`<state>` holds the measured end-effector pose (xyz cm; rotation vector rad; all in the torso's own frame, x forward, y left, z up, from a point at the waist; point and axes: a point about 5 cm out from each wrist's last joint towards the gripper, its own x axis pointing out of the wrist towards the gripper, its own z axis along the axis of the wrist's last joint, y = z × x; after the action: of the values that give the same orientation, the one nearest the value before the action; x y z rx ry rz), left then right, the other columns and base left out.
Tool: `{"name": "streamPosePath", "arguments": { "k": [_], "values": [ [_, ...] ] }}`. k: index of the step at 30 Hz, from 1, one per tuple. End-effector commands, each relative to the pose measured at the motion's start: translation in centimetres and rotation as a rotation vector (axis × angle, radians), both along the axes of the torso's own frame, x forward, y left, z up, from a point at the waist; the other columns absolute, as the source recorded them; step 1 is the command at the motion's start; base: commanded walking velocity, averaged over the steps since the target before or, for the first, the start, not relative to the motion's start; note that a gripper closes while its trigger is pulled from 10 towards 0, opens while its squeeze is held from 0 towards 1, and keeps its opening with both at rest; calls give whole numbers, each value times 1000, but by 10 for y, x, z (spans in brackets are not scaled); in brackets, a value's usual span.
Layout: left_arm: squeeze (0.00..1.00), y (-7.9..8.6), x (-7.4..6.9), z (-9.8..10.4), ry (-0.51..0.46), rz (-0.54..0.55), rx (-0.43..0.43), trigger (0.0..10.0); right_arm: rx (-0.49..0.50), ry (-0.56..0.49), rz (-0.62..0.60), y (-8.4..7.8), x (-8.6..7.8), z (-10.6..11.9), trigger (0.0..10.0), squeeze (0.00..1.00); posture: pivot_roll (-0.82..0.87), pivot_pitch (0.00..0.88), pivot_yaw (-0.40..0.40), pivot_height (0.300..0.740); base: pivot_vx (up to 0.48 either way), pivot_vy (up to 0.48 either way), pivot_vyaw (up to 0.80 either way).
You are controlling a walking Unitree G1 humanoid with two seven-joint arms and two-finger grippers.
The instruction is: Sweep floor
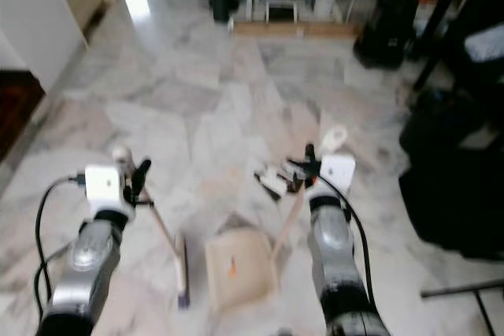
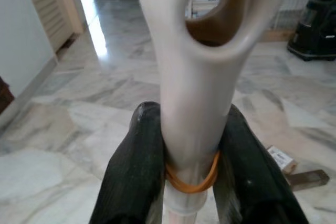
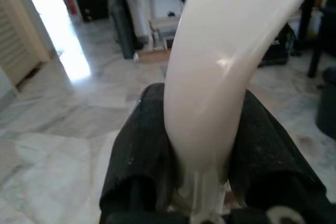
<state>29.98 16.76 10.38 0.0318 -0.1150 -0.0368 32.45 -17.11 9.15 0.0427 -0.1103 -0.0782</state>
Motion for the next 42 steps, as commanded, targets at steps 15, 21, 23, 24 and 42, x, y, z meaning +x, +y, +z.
{"name": "streamPosePath", "arguments": {
  "k": [15, 21, 23, 24, 42],
  "values": [
    [0, 2, 1, 9, -42, -5, 8, 10000, -22, -108, -14, -4, 5, 23, 10000, 0, 45, 122, 11, 740, 334, 0, 0],
    [0, 1, 1, 9, -40, -6, 7, 10000, -24, -121, -16, -4, 6, 27, 10000, 0, 42, 126, 10, 740, 335, 0, 0],
    [0, 1, 1, 9, -40, -6, 7, 10000, -24, -128, -16, -4, 6, 29, 10000, 0, 42, 126, 10, 740, 336, 0, 0],
    [0, 0, 1, 9, -40, -6, 7, 10000, -25, -136, -16, -5, 6, 30, 10000, 0, 42, 126, 10, 740, 337, 0, 0],
    [0, 0, 2, 9, -40, -7, 7, 10000, -30, -180, -21, -7, 8, 41, 10000, 0, 41, 130, 11, 740, 335, 0, 0]
  ]
}}
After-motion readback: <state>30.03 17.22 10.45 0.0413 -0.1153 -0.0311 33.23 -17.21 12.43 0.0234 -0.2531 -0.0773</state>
